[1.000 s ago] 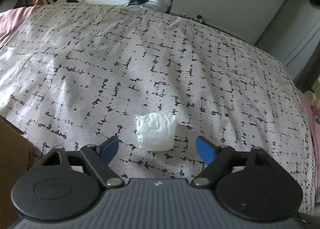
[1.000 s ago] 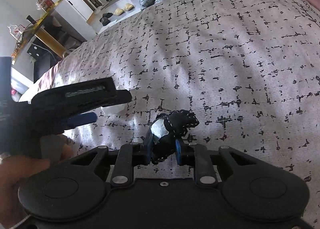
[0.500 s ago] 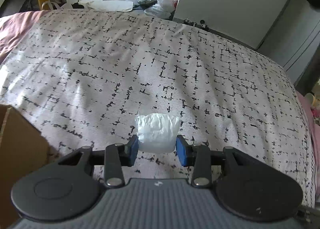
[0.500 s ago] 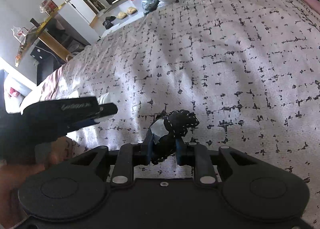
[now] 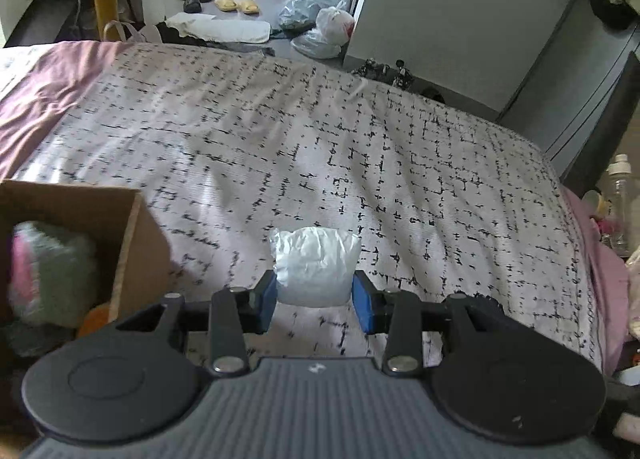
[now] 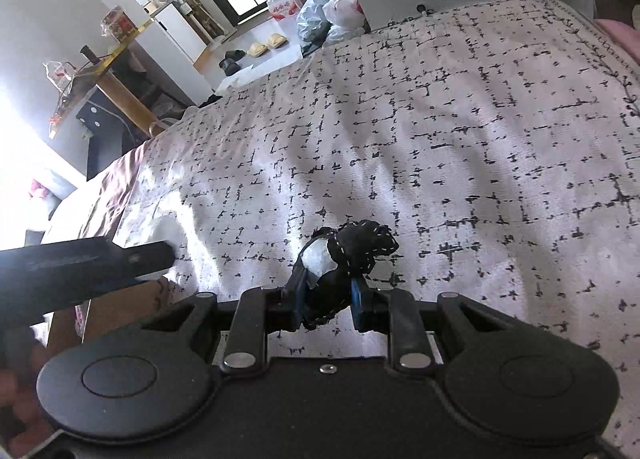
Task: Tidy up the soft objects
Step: 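Carry the white bundle and black plush toward the box with both tools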
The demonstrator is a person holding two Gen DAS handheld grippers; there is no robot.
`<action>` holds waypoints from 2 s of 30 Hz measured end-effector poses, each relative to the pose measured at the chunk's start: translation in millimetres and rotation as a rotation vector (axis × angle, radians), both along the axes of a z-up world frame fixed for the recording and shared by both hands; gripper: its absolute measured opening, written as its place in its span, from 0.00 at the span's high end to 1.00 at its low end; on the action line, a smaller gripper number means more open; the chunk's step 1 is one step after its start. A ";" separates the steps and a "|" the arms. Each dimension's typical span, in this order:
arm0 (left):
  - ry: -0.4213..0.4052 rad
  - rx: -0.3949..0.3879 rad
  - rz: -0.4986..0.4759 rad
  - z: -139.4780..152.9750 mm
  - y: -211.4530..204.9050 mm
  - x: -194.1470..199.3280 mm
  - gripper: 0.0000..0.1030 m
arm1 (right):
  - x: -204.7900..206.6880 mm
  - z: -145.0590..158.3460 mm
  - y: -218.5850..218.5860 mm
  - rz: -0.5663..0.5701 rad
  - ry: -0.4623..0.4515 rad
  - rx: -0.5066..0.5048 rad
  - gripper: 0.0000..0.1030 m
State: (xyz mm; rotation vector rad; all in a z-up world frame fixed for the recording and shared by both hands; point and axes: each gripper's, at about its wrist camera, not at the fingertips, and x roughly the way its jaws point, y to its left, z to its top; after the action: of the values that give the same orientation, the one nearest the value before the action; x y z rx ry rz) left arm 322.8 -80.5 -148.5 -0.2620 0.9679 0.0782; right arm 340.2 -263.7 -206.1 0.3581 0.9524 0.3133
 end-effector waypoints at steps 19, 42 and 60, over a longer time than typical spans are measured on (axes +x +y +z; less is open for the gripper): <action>-0.074 -0.017 0.050 56.1 47.4 -77.9 0.62 | -54.6 28.2 -11.6 -0.051 -0.068 -0.028 0.78; -0.131 -0.078 0.089 76.0 93.5 -132.7 0.62 | -92.2 74.8 19.8 -0.015 -0.168 -0.075 0.78; -0.115 -0.137 0.166 65.6 139.9 -142.9 0.62 | -94.0 92.1 66.5 0.048 -0.200 -0.074 0.78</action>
State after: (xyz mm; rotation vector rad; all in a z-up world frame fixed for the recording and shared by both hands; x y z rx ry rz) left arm 180.0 59.4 -82.9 -0.4682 0.8371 0.1475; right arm 246.2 -197.2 -114.0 0.2318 0.7742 0.3499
